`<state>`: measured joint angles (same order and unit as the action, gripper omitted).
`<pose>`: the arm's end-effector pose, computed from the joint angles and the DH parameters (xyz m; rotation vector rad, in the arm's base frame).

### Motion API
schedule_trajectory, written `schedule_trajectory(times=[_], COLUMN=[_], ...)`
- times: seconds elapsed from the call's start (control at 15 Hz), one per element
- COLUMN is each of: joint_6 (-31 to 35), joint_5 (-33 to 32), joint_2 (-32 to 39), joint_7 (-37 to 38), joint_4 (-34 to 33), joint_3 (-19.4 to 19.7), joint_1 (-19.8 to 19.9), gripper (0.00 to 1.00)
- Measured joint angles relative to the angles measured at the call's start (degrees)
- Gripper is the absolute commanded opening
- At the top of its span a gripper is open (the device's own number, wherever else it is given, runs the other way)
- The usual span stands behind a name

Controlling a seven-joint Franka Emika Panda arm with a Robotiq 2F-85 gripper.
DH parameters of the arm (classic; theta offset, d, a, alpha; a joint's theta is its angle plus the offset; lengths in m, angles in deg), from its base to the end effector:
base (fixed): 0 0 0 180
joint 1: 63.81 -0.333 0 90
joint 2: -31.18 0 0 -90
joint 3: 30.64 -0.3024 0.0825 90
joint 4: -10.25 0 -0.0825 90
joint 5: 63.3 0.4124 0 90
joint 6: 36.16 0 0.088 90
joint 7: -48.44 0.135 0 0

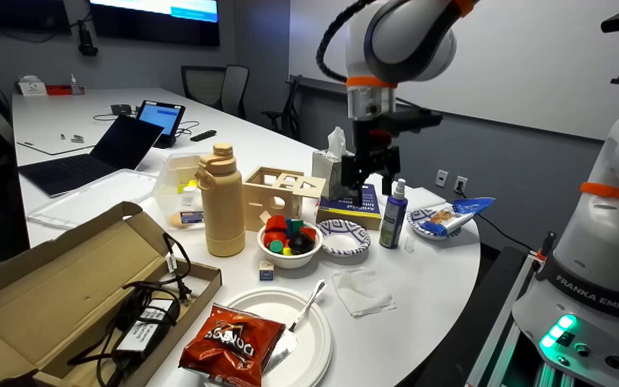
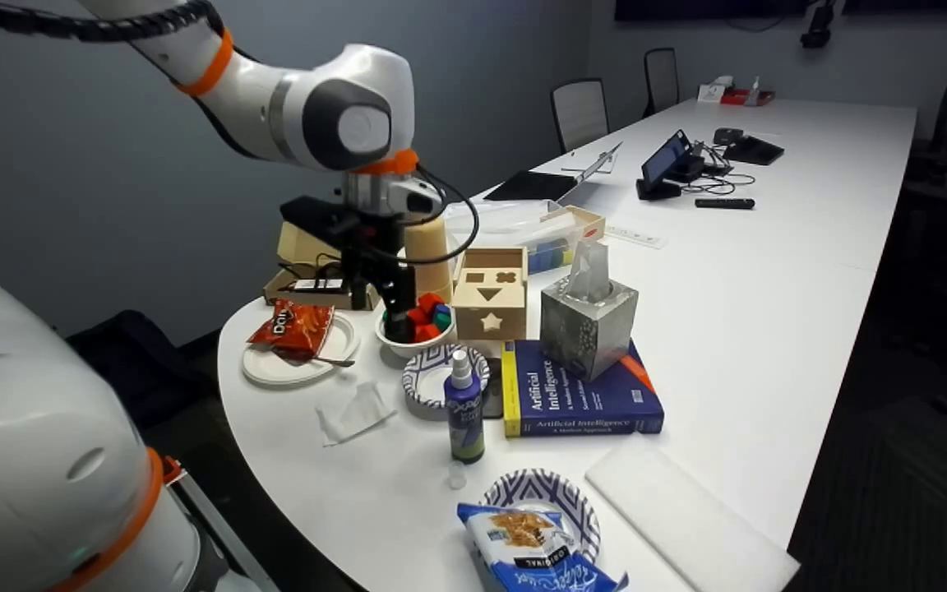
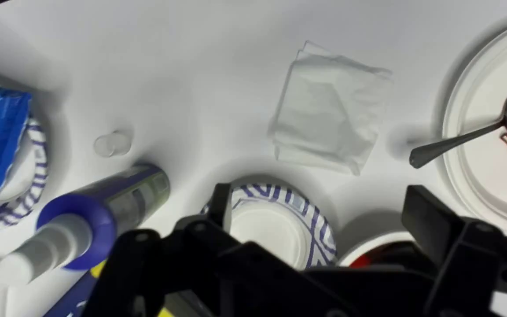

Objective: Wipe the inside of the bowl with tissue paper

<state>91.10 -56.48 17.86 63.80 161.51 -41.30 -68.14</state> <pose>0.3954 0.1066 0.2449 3.1181 -0.1505 -0.3029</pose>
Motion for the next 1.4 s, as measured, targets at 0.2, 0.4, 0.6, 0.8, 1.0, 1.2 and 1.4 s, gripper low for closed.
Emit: schedule_trajectory(times=[0.2,0.4,0.6,0.8,1.0,1.2,1.4], joint_6=[5.7,10.4,15.2,17.7,19.0,19.9,20.2], joint_5=[3.9,7.2,11.0,12.7,12.9,12.9,12.9], joint_2=[7.9,14.8,20.3,24.2,27.1,29.0,30.0], joint_7=[2.0,3.2,3.2,3.2,3.2,3.3,3.5], joint_4=[1.2,1.4,1.4,0.8,-0.3,-1.2,-1.7], joint_3=[-0.4,-0.4,-0.5,-0.6,-0.7,-0.8,-0.8], joint_1=[-2.1,-3.4,-4.2,-4.6,-4.8,-4.9,-5.0], gripper=[1.0,1.0,0.9,0.58,0.33,0.1,0.0])
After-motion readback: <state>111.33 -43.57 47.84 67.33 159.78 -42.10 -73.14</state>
